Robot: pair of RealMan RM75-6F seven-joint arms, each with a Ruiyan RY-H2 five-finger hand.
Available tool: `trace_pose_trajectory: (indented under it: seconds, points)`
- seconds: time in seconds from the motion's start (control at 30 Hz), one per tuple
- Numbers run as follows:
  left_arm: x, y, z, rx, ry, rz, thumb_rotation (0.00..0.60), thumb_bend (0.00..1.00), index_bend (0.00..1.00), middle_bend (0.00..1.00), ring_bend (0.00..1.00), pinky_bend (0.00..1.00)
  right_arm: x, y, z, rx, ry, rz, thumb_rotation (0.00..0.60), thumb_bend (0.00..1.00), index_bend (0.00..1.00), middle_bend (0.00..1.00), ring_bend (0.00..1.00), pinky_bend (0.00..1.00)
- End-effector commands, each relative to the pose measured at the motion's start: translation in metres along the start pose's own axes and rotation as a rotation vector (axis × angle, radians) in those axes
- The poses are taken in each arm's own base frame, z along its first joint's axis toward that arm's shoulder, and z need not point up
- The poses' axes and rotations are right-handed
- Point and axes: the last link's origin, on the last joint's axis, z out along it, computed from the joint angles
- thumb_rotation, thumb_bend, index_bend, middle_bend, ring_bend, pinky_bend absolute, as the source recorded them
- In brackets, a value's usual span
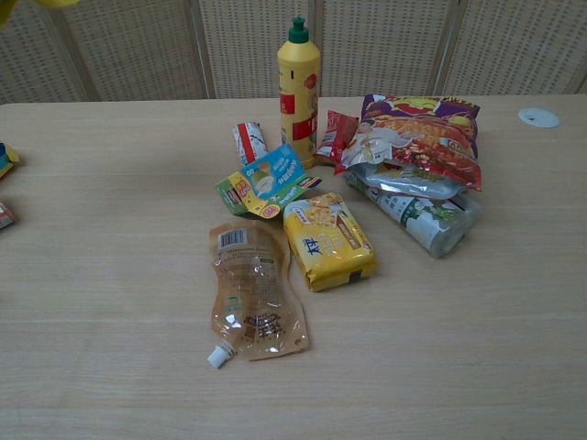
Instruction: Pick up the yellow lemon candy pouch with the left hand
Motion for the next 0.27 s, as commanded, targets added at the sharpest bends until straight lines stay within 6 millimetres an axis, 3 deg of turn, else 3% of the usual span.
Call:
trace_pose_trajectory:
  seconds: [0.03,0.27]
  points:
    - [0.0061,-0.0034,-0.001,0.016,0.013,-0.013,0.6,0.07,0.66,0.69,0.76,0.84,-0.0035,-0.0011,0.0019,0.003,-0.009,0.002,0.041,0.27,0.07,0.25,0.0,0.0]
    - [0.004,-0.0055,-0.0001,0.017,0.006,-0.013,0.6,0.07,0.66,0.69,0.76,0.84,-0.0085,-0.0046,0.0077,0.011,-0.015,0.001,0.042,0.27,0.07,0.25,0.0,0.0]
